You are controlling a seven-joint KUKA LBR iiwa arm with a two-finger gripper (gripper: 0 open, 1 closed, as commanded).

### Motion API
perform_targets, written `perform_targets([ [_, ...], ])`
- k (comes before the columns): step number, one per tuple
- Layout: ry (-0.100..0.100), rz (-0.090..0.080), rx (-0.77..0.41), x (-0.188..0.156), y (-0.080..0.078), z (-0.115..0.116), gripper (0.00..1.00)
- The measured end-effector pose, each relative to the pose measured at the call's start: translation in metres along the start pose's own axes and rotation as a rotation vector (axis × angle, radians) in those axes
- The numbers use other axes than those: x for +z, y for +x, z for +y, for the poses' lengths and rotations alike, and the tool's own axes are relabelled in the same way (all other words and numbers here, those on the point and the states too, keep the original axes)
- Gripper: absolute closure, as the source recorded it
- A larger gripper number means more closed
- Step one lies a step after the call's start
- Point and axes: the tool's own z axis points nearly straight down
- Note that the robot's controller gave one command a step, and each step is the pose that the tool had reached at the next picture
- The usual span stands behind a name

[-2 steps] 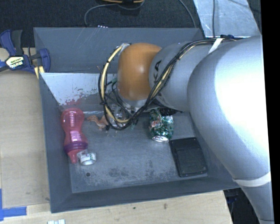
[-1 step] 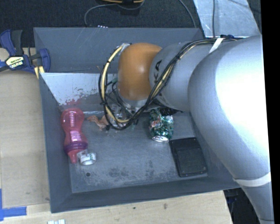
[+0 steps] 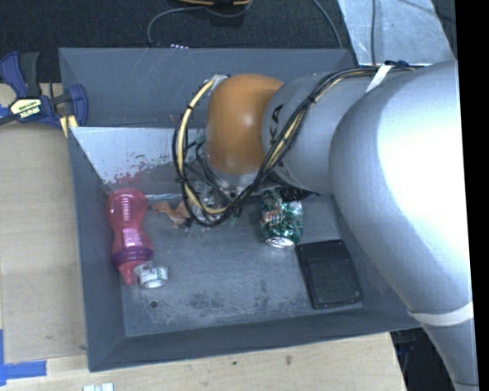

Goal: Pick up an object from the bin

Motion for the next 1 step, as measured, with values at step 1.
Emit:
perform_targets([
  [1,0.001,0.001,0.000,-0.0054,0.0006,-0.0002,1.00],
])
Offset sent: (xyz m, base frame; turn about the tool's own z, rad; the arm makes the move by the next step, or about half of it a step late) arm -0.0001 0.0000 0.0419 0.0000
